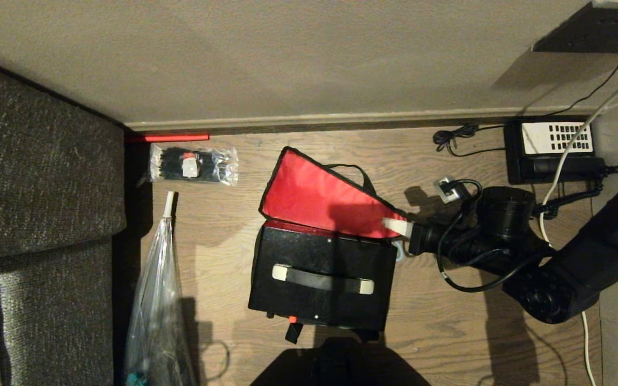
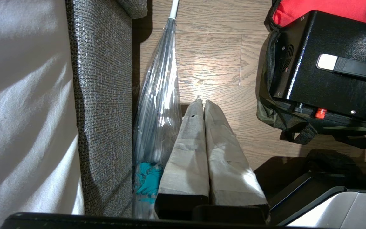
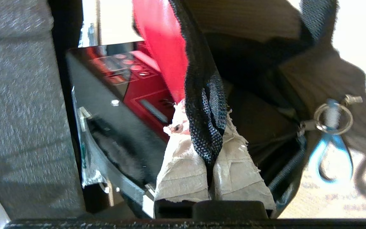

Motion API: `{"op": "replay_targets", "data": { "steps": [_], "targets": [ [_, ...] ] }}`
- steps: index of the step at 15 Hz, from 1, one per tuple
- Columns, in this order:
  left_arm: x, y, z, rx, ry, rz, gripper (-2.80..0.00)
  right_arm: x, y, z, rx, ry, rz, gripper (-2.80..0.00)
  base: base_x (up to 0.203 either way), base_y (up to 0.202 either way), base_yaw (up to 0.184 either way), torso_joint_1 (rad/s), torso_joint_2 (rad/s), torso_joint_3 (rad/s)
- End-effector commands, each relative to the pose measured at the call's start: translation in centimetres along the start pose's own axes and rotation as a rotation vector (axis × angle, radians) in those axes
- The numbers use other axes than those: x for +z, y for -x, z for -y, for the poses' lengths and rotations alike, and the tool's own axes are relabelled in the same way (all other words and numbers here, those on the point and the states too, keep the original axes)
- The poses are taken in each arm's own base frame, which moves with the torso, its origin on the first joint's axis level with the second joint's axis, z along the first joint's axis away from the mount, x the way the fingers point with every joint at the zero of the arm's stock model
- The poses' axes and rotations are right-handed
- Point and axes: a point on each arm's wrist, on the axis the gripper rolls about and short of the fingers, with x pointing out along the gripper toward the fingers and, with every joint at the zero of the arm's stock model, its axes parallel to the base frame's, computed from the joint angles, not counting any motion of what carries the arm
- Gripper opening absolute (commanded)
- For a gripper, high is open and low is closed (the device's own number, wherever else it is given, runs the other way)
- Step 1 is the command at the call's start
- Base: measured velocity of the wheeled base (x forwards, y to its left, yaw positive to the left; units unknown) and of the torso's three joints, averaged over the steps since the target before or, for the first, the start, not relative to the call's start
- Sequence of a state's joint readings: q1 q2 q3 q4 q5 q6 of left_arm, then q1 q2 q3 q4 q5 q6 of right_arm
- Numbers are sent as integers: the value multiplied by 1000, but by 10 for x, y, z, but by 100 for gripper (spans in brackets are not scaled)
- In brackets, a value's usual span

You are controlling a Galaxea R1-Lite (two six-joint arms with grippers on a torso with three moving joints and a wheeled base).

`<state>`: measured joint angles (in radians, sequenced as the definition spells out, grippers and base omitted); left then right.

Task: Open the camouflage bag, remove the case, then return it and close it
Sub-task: Close the top of the storage box

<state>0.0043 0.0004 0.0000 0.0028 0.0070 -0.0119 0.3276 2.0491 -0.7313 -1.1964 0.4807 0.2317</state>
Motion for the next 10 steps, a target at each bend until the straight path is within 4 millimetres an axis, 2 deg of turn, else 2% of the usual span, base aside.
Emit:
{"op": "replay_targets", "data": {
  "steps": [1,5,7,10],
  "targets": [
    [-1,0,0,1,0,-1,-280,5,7,-7,37,67,22,-280,0,0,0,0,0,0],
    [-1,0,0,1,0,-1,-280,6,16,-13,68,140,35,-280,0,0,0,0,0,0],
    [-1,0,0,1,0,-1,-280,-10,33,-20,112,244,-21,-280,0,0,0,0,0,0],
    [-1,0,0,1,0,-1,-280,-14,47,-28,175,380,-6,-280,0,0,0,0,0,0]
  ]
}}
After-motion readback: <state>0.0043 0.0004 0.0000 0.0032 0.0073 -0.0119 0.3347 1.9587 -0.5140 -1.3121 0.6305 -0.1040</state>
